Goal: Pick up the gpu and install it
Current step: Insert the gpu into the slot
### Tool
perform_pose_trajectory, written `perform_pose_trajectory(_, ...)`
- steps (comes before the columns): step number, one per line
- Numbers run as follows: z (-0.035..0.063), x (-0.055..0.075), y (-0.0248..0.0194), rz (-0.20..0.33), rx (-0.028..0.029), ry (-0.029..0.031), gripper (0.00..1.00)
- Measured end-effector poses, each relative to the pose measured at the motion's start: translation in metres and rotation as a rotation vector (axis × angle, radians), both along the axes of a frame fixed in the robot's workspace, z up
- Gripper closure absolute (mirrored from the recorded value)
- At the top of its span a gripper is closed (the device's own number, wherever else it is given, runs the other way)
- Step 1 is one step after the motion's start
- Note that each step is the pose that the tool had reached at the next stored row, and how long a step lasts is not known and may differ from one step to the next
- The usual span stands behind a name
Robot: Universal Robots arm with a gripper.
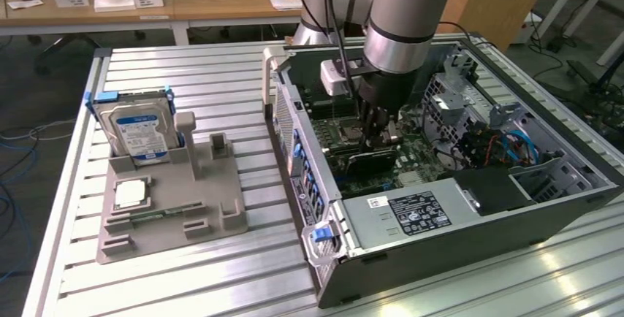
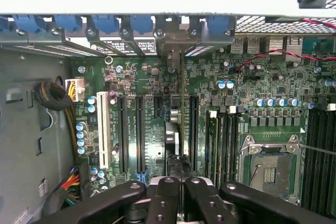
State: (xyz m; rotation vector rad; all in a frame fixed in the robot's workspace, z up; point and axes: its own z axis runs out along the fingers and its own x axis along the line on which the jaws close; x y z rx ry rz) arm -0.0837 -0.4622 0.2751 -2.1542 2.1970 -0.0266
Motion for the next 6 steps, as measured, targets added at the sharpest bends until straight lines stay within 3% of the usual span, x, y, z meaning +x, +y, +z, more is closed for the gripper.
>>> perform_pose_trajectory(6, 0.0000, 0.0000, 0.0000, 0.000, 0.0000, 0.0000, 0.89)
